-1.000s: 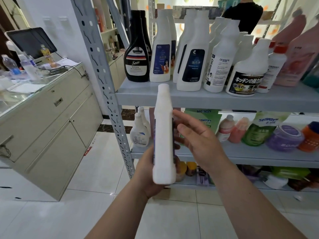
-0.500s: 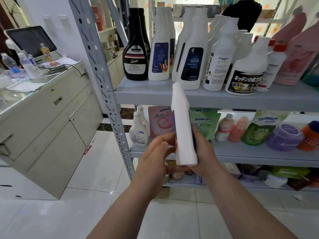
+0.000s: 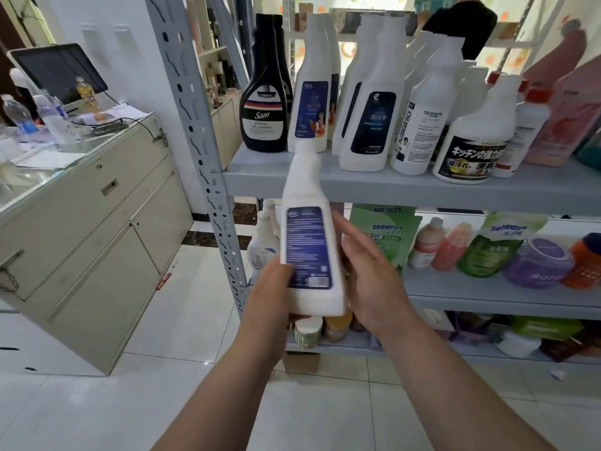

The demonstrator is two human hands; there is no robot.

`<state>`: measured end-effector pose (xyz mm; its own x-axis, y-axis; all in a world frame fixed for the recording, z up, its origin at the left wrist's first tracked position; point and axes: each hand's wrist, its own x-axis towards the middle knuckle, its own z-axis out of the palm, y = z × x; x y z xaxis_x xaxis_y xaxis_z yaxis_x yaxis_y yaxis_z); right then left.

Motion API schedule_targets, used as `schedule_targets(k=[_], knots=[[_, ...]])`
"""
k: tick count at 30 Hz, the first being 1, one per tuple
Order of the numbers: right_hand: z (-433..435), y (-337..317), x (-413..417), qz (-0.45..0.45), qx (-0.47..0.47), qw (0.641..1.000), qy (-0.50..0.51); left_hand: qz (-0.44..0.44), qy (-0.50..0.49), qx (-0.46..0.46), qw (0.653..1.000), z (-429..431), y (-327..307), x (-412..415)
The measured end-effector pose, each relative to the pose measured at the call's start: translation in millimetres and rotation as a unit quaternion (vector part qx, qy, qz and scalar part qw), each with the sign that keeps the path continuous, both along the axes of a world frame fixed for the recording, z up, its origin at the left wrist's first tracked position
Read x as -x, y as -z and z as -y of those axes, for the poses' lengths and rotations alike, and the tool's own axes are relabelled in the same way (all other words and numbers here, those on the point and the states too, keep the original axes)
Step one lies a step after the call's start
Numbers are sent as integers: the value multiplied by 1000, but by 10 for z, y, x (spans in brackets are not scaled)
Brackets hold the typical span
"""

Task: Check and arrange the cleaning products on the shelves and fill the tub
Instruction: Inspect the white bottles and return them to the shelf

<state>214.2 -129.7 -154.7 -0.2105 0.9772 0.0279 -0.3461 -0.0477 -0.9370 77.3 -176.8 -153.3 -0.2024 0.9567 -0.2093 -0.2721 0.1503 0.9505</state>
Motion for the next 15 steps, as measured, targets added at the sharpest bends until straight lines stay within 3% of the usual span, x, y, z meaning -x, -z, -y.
schedule_targets(k=[4,6,10,15], knots=[[-9,-9,171,71,-19,996,-52,202,98,66,972,-16,33,185],[10,-20,283,48,10,994,-93,250,168,81,950,-2,56,281],[35,-54,438,24,-10,997,-68,205,235,25,950,-24,31,515],[56,-136,695,92,-84,992,-7,146,198,6,969,-32,-19,815]])
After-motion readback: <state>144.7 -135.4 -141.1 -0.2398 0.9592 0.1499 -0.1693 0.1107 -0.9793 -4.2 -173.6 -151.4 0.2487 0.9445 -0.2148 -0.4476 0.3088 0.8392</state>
